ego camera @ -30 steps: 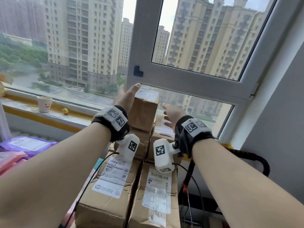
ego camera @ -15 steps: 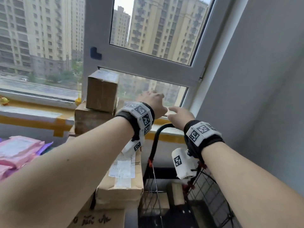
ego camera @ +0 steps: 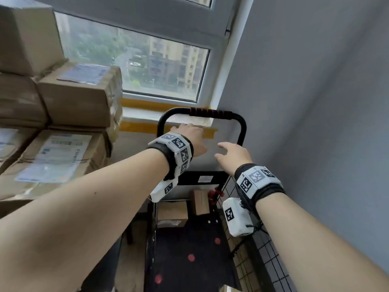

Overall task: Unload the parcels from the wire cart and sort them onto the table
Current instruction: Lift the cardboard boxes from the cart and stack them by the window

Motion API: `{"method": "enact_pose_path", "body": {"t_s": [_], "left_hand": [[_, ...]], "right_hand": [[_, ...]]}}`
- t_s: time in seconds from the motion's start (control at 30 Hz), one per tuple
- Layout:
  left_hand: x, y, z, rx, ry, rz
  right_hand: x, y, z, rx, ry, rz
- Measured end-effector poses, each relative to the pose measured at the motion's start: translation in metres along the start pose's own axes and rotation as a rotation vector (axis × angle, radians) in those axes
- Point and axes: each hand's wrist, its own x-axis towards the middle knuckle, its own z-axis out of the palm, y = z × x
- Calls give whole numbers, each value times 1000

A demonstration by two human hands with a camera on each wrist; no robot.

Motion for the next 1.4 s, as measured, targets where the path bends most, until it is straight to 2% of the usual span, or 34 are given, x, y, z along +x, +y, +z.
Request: {"method": "enact_pose_path", "body": {"t_s": [0.2, 0.37, 0.63, 0.9, 1.07, 1.17, 1.3, 1.4], "left_hand": [[60, 48, 109, -67, -196, -185], [79, 55, 192, -105, -266, -303], [99, 22, 292, -49, -375, -357], [148, -25, 401, -62, -456, -367], [165, -44, 470, -114, -517, -377], [172, -53, 499, -75, -520, -359], [177, -70, 527, -14, -663, -301], [176, -79, 548, 51, -698, -264]], "right_hand": [[56, 109, 55, -5, -204, -38], [90, 162, 113, -28, -366, -39], [127, 167, 223, -70, -541, -72], [182, 184, 321, -121, -624, -20], [193, 187, 388, -66, -693, -2], [193, 188, 419, -33, -725, 29], [195, 196, 449, -1, -742, 71], [200, 205, 460, -5, -762, 134]]}}
